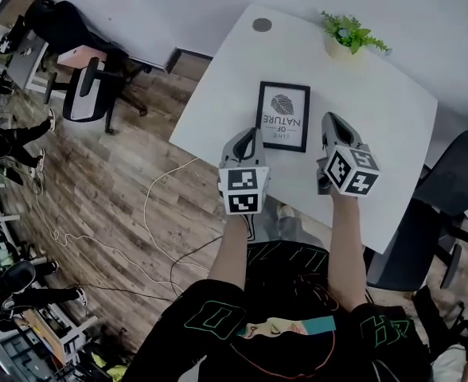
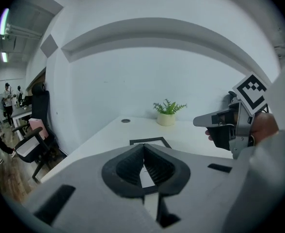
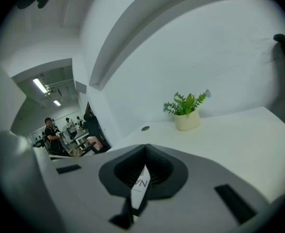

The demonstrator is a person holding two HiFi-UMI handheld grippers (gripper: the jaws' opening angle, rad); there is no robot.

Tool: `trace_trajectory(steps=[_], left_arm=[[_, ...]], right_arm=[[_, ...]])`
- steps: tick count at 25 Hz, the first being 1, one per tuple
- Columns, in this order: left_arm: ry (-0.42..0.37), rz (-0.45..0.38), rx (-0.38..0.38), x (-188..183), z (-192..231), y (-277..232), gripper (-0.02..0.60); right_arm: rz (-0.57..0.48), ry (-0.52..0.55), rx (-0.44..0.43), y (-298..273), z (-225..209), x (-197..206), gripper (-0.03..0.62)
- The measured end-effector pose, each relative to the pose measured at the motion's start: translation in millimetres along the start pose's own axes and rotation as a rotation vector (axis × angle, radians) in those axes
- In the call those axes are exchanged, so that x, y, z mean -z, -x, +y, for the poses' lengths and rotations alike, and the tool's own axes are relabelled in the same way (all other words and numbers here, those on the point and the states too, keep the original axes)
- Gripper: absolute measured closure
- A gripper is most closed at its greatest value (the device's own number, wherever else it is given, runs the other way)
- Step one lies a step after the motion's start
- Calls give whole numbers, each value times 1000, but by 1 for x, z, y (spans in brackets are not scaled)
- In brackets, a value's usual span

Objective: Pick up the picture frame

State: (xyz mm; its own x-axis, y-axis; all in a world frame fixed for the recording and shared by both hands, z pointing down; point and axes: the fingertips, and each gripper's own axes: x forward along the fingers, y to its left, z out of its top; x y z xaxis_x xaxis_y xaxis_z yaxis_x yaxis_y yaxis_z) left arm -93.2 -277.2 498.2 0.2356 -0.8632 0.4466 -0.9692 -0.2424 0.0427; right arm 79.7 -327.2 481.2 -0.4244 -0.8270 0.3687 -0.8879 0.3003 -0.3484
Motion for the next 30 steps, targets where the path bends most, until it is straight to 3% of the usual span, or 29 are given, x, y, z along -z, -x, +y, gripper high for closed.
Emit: trace_trajectory(steps=[12,22,30], left_arm=[[-3,133,17,32,18,-37,572],[13,217,13,59,25,-62,572],[36,254,26,65,29,-78,505]], right_arm=[[76,-76,54,-33,-23,35,589],[171,-35,53,-53,-25,63,588],[219,-47,36,-66,-23,78,539]])
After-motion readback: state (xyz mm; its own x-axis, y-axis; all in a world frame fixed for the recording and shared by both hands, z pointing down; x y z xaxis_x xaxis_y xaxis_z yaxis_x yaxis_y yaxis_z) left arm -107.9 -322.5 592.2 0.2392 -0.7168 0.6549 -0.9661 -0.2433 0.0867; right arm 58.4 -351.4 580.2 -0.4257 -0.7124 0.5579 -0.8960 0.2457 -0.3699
